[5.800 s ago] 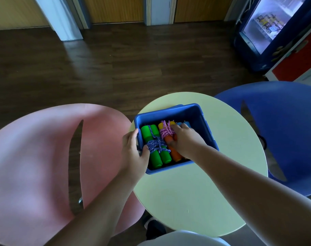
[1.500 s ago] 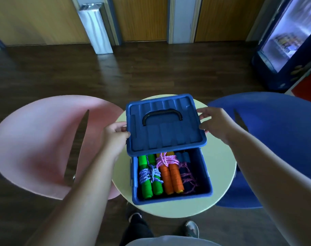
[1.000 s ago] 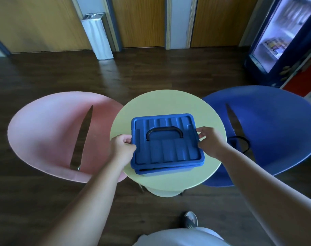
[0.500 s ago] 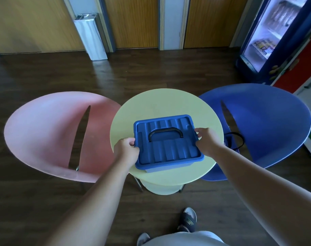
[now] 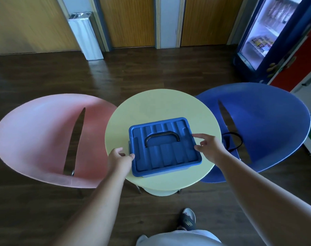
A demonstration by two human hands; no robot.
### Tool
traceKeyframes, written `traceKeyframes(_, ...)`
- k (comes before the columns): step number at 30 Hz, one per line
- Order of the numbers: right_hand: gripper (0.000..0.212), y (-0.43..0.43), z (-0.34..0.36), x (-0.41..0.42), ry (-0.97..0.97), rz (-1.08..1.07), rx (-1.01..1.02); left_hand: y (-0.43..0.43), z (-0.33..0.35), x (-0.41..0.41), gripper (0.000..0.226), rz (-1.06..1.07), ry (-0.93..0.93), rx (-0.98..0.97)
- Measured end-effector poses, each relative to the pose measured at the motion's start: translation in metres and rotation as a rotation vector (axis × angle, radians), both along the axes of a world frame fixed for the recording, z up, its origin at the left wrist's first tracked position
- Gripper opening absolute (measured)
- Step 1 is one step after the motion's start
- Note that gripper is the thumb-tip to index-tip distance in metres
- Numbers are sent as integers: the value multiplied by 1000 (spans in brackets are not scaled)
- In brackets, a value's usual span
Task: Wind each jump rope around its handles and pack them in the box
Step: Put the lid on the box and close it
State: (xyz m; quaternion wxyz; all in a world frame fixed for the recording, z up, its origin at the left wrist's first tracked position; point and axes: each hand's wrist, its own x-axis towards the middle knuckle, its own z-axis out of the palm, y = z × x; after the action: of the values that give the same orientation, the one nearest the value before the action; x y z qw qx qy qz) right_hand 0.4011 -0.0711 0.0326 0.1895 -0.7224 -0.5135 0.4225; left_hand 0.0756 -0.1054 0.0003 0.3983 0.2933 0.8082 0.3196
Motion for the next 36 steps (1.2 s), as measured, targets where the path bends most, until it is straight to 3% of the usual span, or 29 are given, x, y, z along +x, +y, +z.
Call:
traceKeyframes(3, 51, 1, 3, 4, 117, -68, -74, 3, -6, -6, 70, 69, -229, -71)
traceKeyframes(6, 55, -1, -4, -1, 214, -95, -56, 0, -4, -4, 57, 48, -307, -10)
traceKeyframes(9, 55, -4, -10, -10, 245, -109, -6, -13, -4, 4, 45, 2, -147, 125)
traceKeyframes(13, 51, -11, -9, -12, 212, -168, 60, -23, -4, 10, 47, 25, -2, 243)
traceKeyframes(16, 49, -14, -10, -9, 177, -206, 91, -23, 1, 14, 55, 51, 22, 240)
traceKeyframes(23, 33, -15, -10, -14, 139, -246, 122, -25, 11, 22, 44, -53, 197, 228)
traceKeyframes(29, 36, -17, -13, -17, -29, -114, 222, -23, 1, 23, 40, -133, 358, 334)
traceKeyframes(33, 29, -16, -13, -18, -72, -49, 267, -22, -3, 23, 29, -156, 406, 380)
traceKeyframes(36, 23, -13, -8, -16, 1, -116, 253, -19, 4, 18, 24, -28, 180, 317)
